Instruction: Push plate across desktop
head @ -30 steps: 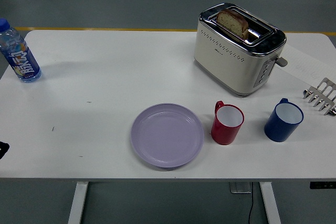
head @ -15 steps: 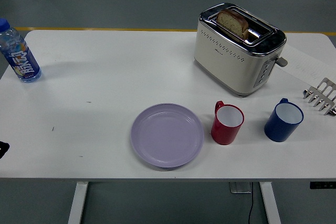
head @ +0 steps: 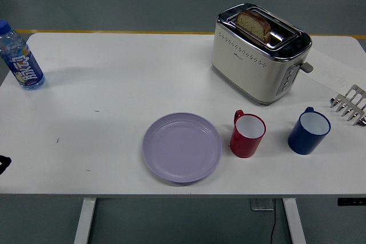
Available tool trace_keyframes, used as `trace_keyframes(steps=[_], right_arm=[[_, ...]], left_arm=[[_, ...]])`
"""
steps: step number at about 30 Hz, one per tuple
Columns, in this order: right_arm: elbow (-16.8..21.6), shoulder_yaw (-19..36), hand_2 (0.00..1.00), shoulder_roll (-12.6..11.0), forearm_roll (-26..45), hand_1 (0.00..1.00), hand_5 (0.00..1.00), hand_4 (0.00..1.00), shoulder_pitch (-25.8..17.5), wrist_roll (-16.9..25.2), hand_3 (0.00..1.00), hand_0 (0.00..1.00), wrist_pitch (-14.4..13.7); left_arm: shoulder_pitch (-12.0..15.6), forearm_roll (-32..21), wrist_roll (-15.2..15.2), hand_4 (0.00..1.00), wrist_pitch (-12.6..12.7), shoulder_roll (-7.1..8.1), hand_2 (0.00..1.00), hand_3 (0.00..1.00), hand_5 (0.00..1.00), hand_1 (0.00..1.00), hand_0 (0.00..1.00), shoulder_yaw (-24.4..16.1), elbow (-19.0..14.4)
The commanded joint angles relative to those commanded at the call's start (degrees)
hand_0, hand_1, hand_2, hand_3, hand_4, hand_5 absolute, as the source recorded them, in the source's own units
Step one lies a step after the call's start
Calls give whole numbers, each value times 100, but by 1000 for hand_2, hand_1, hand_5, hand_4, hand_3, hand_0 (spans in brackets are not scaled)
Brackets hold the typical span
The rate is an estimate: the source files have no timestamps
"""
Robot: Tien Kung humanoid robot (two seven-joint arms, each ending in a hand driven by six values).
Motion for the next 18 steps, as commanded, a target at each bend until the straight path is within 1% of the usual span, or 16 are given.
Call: trace_keyframes(steps=[7,8,14,15,18], right_arm=[[5,11,709,2,-20,636,176,290,-18,-13,587,675,1],[5,9,709,2,-16,635,175,290,-21,-13,586,675,-2],[2,2,709,6,-1,635,175,290,-24,-5,586,675,-6],[0,-5,709,6,9,635,175,290,-24,-1,587,675,-7],[-2,-9,709,6,15,635,175,290,-15,4,587,675,-7]], left_arm=[[0,-4,26,395,-28,3,2,16,683,2,2,29,22],[3,-47,33,484,-36,2,2,21,677,2,2,21,42],[23,-59,128,484,-38,13,2,21,677,2,2,-26,106],[27,-73,142,822,-58,12,97,132,917,35,4,-32,107],[28,-129,179,822,-193,16,97,132,917,35,4,-40,112]])
